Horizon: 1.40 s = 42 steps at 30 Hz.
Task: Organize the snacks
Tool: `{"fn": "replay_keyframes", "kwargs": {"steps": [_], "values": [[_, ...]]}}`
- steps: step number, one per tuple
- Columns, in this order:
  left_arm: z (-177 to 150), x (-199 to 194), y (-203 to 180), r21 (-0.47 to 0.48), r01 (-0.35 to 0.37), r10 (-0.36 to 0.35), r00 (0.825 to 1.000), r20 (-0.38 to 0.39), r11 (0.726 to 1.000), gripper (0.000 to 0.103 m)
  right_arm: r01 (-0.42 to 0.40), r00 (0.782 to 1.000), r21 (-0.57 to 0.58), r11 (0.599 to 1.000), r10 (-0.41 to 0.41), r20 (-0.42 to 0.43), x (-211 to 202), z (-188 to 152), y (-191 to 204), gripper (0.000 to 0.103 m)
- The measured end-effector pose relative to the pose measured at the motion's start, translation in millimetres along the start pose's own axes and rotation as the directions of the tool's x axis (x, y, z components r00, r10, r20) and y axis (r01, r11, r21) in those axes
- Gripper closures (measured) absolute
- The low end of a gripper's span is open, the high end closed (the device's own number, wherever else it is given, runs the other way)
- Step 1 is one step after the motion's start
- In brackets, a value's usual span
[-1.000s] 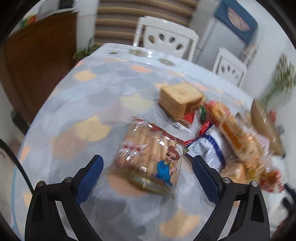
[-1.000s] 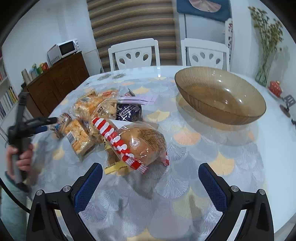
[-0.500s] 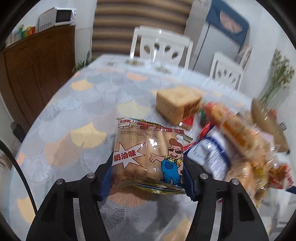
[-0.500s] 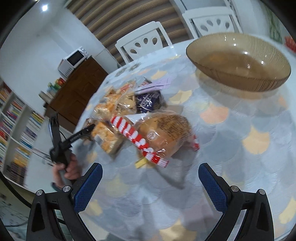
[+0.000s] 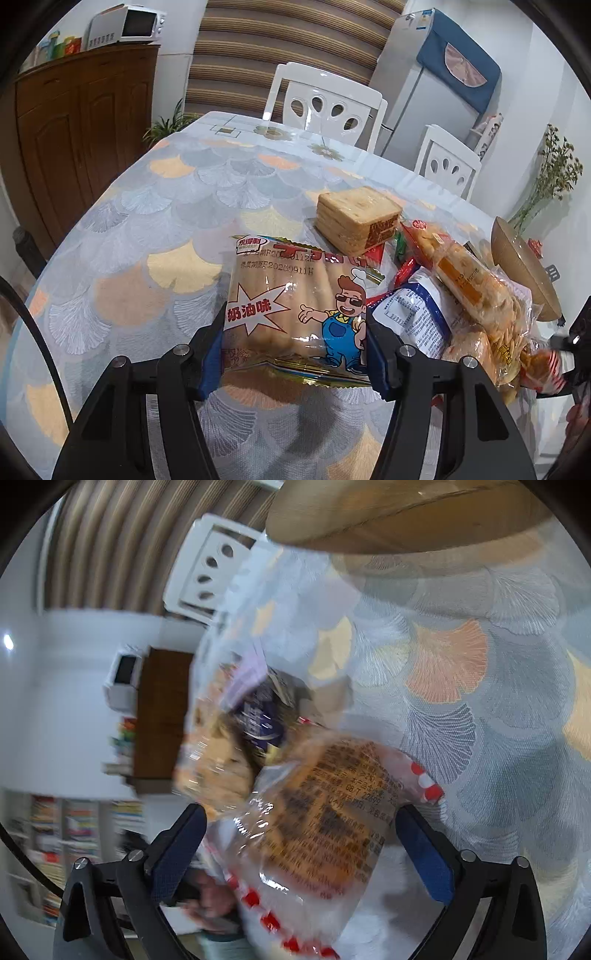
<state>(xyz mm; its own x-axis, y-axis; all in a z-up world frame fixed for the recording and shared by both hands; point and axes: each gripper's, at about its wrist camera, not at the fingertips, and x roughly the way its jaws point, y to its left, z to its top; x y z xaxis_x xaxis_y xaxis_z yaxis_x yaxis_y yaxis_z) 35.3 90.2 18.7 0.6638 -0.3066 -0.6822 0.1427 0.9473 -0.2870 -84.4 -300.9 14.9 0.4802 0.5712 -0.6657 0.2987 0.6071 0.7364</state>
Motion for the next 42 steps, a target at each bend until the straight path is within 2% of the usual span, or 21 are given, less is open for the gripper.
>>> {"fn": "replay_keyframes", "kwargs": {"steps": [1, 2, 3, 4, 5, 7, 10, 11, 12, 14, 15, 18, 22, 24, 26, 30, 36, 42], "values": [[0.2, 0.2, 0.0, 0.002, 0.001, -0.001, 1.000, -0.002, 1.000, 0.043, 0.032, 0.999, -0.033, 0.999, -0.032, 0.004, 2.1, -3.1, 3.8, 0.024], [0.2, 0.1, 0.0, 0.002, 0.002, -0.002, 1.000, -0.002, 1.000, 0.043, 0.098, 0.995, -0.083, 0.992, -0.096, 0.025, 0.8, -6.6, 10.6, 0.026], [0.4, 0.0, 0.4, 0.001, 0.000, 0.000, 1.000, -0.002, 1.000, 0.043, 0.158, 0.987, -0.129, 0.979, -0.152, 0.058, -2.5, -10.8, 15.8, 0.036], [0.5, 0.0, 0.7, 0.000, 0.001, -0.001, 1.000, -0.002, 1.000, 0.043, 0.198, 0.979, -0.173, 0.965, -0.186, 0.086, -6.1, -13.6, 20.4, 0.038], [0.6, 0.1, 1.1, -0.001, 0.003, -0.003, 1.000, -0.003, 1.000, 0.043, 0.248, 0.967, -0.226, 0.942, -0.226, 0.118, -11.9, -16.3, 25.8, 0.039], [0.9, 0.4, 0.3, 0.001, 0.004, -0.004, 1.000, -0.004, 1.000, 0.043, 0.294, 0.954, -0.283, 0.913, -0.262, 0.146, -17.9, -17.1, 29.0, 0.041], [0.4, -0.6, -3.0, 0.017, -0.003, 0.003, 1.000, 0.003, 1.000, 0.043, 0.329, 0.944, -0.416, 0.848, -0.290, 0.157, -21.6, -18.9, 34.9, 0.041], [-0.1, -0.7, -4.5, 0.024, -0.007, 0.007, 1.000, 0.003, 1.000, 0.043, 0.388, 0.922, -0.457, 0.801, -0.342, 0.182, -22.3, -21.3, 38.0, 0.041], [-0.3, -0.5, -5.6, 0.029, -0.012, 0.012, 1.000, 0.002, 1.000, 0.043, 0.418, 0.908, -0.470, 0.777, -0.367, 0.199, -22.6, -23.3, 35.8, 0.040], [-0.7, -0.2, -6.8, 0.033, -0.019, 0.019, 1.000, 0.001, 0.999, 0.043, 0.462, 0.887, -0.484, 0.743, -0.396, 0.238, -28.8, -28.0, 33.2, 0.029], [-0.8, 0.1, -6.6, 0.034, -0.020, 0.020, 1.000, -0.001, 0.999, 0.043, 0.465, 0.885, -0.477, 0.746, -0.395, 0.245, -34.1, -30.6, 30.5, 0.023], [-1.1, -0.1, -7.0, 0.034, -0.024, 0.024, 1.000, -0.001, 0.999, 0.043, 0.423, 0.906, -0.426, 0.799, -0.360, 0.224, -51.4, -30.6, 7.3, 0.022], [-0.1, 0.3, -7.2, 0.030, -0.031, 0.031, 0.999, -0.006, 0.999, 0.043, 0.352, 0.935, -0.357, 0.865, -0.305, 0.183, -49.3, -30.9, -5.4, 0.022], [0.8, -1.1, -9.5, 0.037, -0.056, 0.057, 0.998, -0.012, 0.998, 0.043, 0.363, 0.931, -0.356, 0.861, -0.315, 0.185, -39.9, -31.1, -2.8, 0.025], [1.6, -7.9, -14.9, 0.043, -0.074, 0.074, 0.997, 0.005, 0.996, 0.043, 0.377, 0.925, -0.394, 0.838, -0.317, 0.211, -36.0, -35.8, 5.7, 0.040], [7.3, -25.3, -35.6, 0.055, -0.046, 0.045, 0.999, 0.022, 0.997, 0.043, 0.405, 0.912, -0.428, 0.808, -0.322, 0.256, -32.8, -41.1, 12.5, 0.049], [21.5, -42.6, -89.4, 0.149, 0.000, -0.008, 0.999, 0.052, 0.989, 0.043, 0.399, 0.910, -0.442, 0.803, -0.287, 0.300, -50.4, -48.7, 19.4, 0.051], [39.2, -40.9, -166.5, 0.269, 0.104, -0.112, 0.994, 0.014, 0.958, 0.043, 0.421, 0.888, -0.458, 0.783, -0.252, 0.385, -88.1, -51.1, 39.0, 0.051]]}}
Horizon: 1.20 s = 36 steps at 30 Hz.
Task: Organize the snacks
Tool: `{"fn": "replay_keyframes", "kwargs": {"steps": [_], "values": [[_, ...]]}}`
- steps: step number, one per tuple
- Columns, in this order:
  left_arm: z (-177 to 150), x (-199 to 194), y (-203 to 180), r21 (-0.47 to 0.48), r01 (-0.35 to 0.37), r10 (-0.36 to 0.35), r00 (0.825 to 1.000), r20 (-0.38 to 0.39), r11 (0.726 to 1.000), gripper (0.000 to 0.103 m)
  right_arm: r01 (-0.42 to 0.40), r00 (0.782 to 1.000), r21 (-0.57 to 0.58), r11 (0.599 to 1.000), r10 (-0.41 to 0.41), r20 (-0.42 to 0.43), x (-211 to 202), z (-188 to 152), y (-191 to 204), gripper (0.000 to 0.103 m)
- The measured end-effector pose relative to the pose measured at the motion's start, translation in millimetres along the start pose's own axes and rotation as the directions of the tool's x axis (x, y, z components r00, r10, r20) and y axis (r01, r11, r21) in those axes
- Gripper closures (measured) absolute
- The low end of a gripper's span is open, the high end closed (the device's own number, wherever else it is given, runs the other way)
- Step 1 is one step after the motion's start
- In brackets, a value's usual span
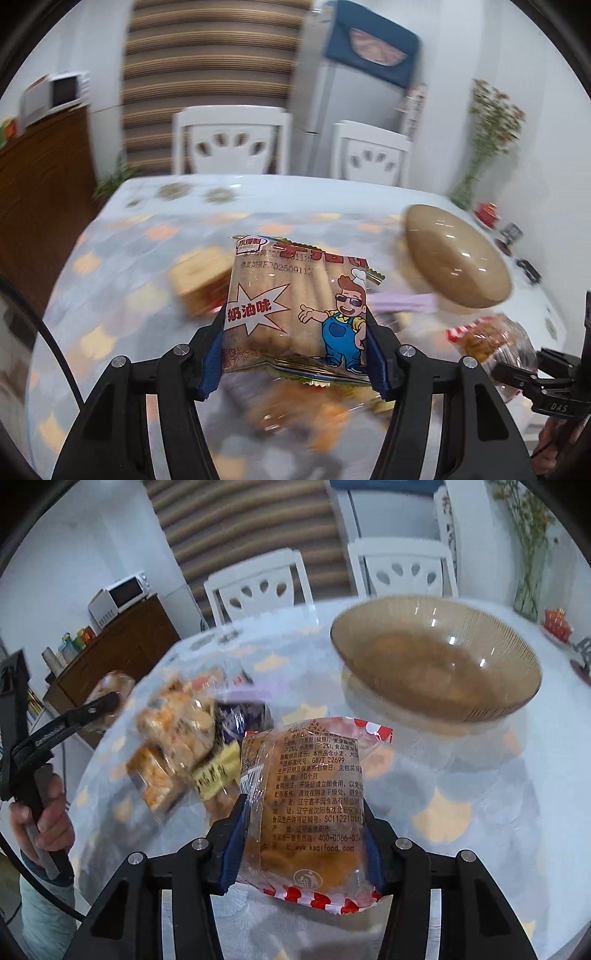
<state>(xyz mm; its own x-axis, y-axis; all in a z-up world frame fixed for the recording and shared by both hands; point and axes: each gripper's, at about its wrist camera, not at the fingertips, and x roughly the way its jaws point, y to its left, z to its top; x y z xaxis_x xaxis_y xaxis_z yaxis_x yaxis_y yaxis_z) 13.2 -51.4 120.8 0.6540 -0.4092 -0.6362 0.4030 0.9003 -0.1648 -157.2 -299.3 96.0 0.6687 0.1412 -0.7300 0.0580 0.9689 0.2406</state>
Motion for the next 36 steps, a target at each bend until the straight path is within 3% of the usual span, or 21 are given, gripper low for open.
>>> {"fn": "replay_keyframes", "kwargs": {"steps": [8, 13, 17, 19, 21, 24, 29, 33, 36], "values": [[53.7, 41.1, -96.7, 0.111, 0.156, -0.150, 0.987, -0.055, 0.982, 0.043, 0.152, 0.982, 0.107, 0.983, -0.163, 0.094, -43.6, 47.0, -47.9, 0.051], [73.6, 90.5, -151.1, 0.139, 0.221, -0.191, 0.961, -0.202, 0.965, 0.043, 0.260, 0.957, 0.236, 0.936, -0.282, 0.063, -49.0, 72.2, -90.7, 0.051], [85.2, 116.9, -175.8, 0.121, 0.242, -0.213, 0.954, -0.211, 0.963, 0.043, 0.326, 0.938, 0.278, 0.903, -0.345, 0.019, -37.5, 92.8, -112.8, 0.051], [87.6, 122.9, -184.5, 0.126, 0.240, -0.212, 0.956, -0.201, 0.963, 0.040, 0.319, 0.940, 0.290, 0.902, -0.340, 0.024, -32.3, 97.7, -117.2, 0.050], [88.7, 126.5, -191.2, 0.136, 0.225, -0.194, 0.959, -0.207, 0.965, 0.026, 0.318, 0.939, 0.310, 0.896, -0.342, 0.025, -28.1, 101.8, -123.9, 0.044], [87.8, 117.1, -188.4, 0.139, 0.251, -0.222, 0.956, -0.194, 0.958, 0.026, 0.307, 0.940, 0.337, 0.890, -0.340, 0.040, -32.3, 98.7, -125.3, 0.033], [74.6, 81.2, -155.1, 0.122, 0.202, -0.186, 0.974, -0.131, 0.972, 0.026, 0.254, 0.956, 0.305, 0.918, -0.287, 0.067, -41.1, 87.1, -107.8, 0.033], [51.0, 45.1, -107.1, 0.093, 0.128, -0.119, 0.989, -0.092, 0.987, 0.026, 0.201, 0.972, 0.239, 0.950, -0.224, 0.075, -40.5, 72.8, -80.5, 0.033], [28.0, 15.8, -59.2, 0.042, 0.030, -0.027, 0.997, -0.071, 0.999, 0.026, 0.151, 0.983, 0.152, 0.977, -0.165, 0.079, -37.7, 61.8, -49.0, 0.033]]}}
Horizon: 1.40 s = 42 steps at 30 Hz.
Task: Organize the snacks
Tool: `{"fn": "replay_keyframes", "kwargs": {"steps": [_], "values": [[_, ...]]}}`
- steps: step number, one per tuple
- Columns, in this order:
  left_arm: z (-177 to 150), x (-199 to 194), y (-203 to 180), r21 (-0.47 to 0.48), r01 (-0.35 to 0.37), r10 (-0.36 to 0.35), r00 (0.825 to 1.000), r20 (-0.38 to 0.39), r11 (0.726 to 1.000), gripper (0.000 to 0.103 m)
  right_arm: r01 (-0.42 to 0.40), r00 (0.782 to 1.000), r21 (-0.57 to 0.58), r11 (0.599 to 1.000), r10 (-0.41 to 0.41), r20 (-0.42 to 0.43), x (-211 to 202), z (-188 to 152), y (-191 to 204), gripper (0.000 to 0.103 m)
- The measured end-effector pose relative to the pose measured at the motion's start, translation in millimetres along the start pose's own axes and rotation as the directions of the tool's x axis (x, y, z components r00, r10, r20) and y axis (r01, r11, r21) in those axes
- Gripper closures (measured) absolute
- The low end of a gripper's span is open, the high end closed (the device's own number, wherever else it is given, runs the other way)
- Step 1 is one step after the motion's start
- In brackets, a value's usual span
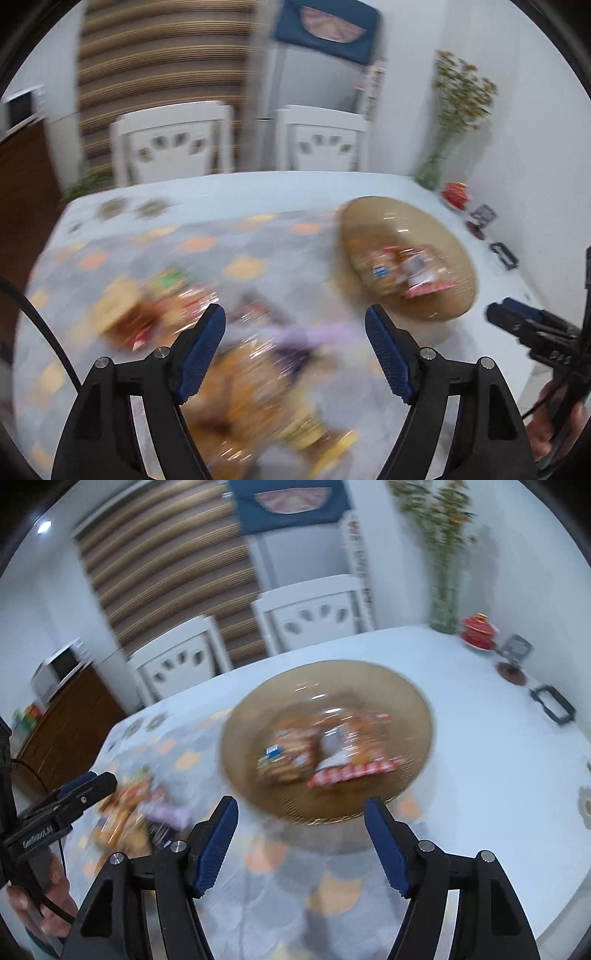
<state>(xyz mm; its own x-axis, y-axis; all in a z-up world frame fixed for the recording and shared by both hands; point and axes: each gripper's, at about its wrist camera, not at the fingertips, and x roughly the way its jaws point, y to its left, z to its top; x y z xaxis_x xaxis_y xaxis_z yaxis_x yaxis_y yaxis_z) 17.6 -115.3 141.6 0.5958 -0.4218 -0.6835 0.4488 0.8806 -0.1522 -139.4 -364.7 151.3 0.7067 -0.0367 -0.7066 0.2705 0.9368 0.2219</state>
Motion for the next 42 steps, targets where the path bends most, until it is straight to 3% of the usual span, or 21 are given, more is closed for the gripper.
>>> {"fn": "replay_keyframes", "kwargs": {"steps": [5, 8, 12, 16, 21, 33, 38, 42], "values": [[-45.3, -33.8, 75.6, -0.156, -0.143, 0.146, 0.989, 0.008, 0.977, 0.026, -0.110, 0.994, -0.124, 0.986, 0.108, -0.024, 8.5, -26.5, 53.2, 0.033], [-74.4, -40.1, 113.8, -0.246, -0.178, 0.185, 0.983, 0.006, 0.953, 0.026, -0.155, 0.988, -0.164, 0.974, 0.153, -0.029, 24.8, -45.1, 72.0, 0.033], [-114.4, -26.1, 156.3, -0.362, -0.222, 0.231, 0.973, -0.019, 0.905, 0.026, -0.217, 0.975, -0.205, 0.954, 0.224, 0.009, 57.1, -72.8, 78.5, 0.026], [-138.9, -6.1, 168.6, -0.383, -0.268, 0.271, 0.961, -0.048, 0.884, 0.026, -0.207, 0.978, -0.188, 0.960, 0.204, -0.035, 89.4, -86.4, 73.9, 0.026], [-141.4, -3.1, 166.1, -0.355, -0.258, 0.263, 0.964, -0.034, 0.898, 0.026, -0.224, 0.974, -0.160, 0.961, 0.221, -0.042, 95.8, -85.4, 68.8, 0.019], [-139.3, -4.0, 158.7, -0.335, -0.246, 0.251, 0.968, -0.027, 0.910, 0.026, -0.221, 0.975, -0.251, 0.942, 0.215, -0.054, 93.8, -92.3, 85.7, 0.019], [-137.5, -16.3, 129.8, -0.313, -0.105, 0.109, 0.994, -0.007, 0.944, 0.026, -0.328, 0.944, -0.267, 0.906, 0.302, -0.134, 90.8, -95.4, 97.8, 0.019], [-138.7, -10.3, 93.9, -0.240, -0.038, 0.030, 0.999, -0.036, 0.970, 0.026, -0.317, 0.948, -0.321, 0.893, 0.284, -0.147, 92.5, -104.4, 116.2, 0.019]]}}
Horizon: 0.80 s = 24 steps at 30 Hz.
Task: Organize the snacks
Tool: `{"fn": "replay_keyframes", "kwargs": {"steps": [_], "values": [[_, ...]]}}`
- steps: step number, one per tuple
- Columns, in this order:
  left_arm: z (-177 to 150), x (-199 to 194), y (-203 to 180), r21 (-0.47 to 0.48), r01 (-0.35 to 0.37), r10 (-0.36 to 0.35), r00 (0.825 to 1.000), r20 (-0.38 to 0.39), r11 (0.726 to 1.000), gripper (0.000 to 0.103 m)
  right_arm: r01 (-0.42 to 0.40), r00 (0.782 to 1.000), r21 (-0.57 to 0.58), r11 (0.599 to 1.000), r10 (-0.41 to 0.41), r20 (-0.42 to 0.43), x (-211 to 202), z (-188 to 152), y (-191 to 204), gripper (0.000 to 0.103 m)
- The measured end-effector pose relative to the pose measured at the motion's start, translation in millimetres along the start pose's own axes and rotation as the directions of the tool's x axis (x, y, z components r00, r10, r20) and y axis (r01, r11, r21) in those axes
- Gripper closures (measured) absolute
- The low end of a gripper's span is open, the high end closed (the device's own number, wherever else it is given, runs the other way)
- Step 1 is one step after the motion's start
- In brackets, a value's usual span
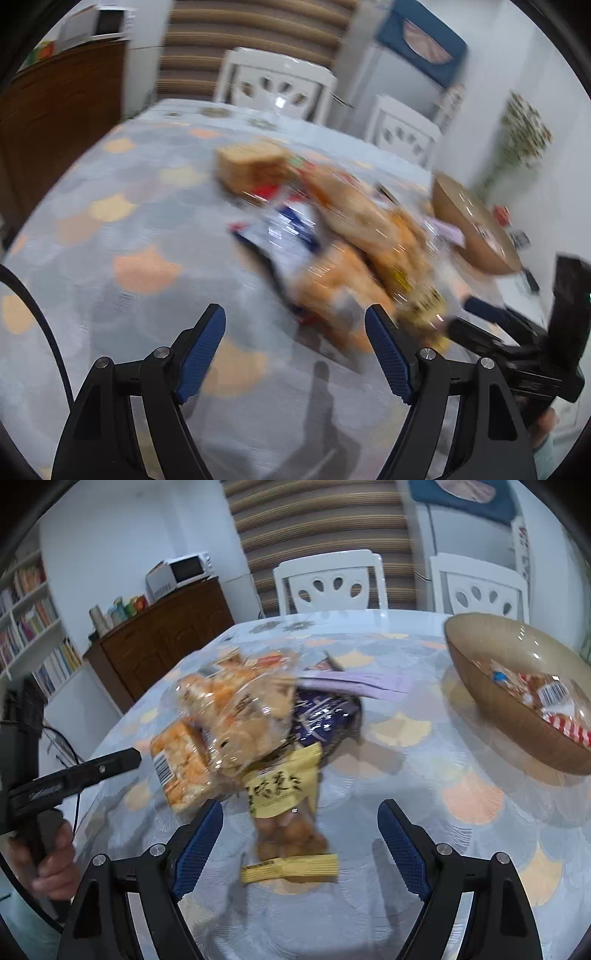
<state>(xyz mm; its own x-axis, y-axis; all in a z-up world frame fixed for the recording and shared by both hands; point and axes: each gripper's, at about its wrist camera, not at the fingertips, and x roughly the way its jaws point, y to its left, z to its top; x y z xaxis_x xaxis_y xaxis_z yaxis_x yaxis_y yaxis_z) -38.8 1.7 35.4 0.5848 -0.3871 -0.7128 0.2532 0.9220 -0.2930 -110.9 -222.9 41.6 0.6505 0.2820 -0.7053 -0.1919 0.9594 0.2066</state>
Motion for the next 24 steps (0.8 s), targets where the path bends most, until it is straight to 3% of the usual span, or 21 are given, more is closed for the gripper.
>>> {"fn": "replay_keyframes", "kwargs": {"steps": [7, 10, 13, 18, 21, 24], "values": [[-14.1, 38.6, -42.8, 0.173, -0.087, 0.108, 0.987, -0.117, 0.981, 0.026, 0.029, 0.999, -0.030, 0.999, -0.030, -0.034, 13.0, -2.7, 6.0, 0.019], [-17.0, 39.2, -46.6, 0.213, -0.146, 0.171, 0.980, -0.104, 0.966, 0.026, 0.031, 0.998, -0.027, 0.999, -0.032, -0.049, 16.2, -2.7, 5.1, 0.019], [-15.3, 27.0, -30.8, 0.193, -0.165, 0.186, 0.978, -0.097, 0.967, 0.026, 0.027, 0.998, -0.024, 0.999, -0.028, -0.050, 16.1, -3.9, 4.4, 0.019], [-7.0, 1.6, 17.1, 0.099, -0.256, 0.263, 0.963, -0.064, 0.962, 0.026, 0.023, 0.999, -0.007, 1.000, -0.024, -0.045, 16.8, -2.6, 0.3, 0.019], [-3.6, -11.1, 39.6, 0.042, -0.230, 0.232, 0.971, -0.061, 0.972, 0.026, 0.017, 0.999, -0.001, 1.000, -0.017, -0.046, 16.9, -2.7, -1.0, 0.019], [-0.1, -17.2, 44.4, 0.001, -0.119, 0.119, 0.991, -0.059, 0.993, 0.026, 0.011, 0.999, -0.001, 1.000, -0.011, -0.049, 17.4, -2.9, -1.1, 0.019]]}}
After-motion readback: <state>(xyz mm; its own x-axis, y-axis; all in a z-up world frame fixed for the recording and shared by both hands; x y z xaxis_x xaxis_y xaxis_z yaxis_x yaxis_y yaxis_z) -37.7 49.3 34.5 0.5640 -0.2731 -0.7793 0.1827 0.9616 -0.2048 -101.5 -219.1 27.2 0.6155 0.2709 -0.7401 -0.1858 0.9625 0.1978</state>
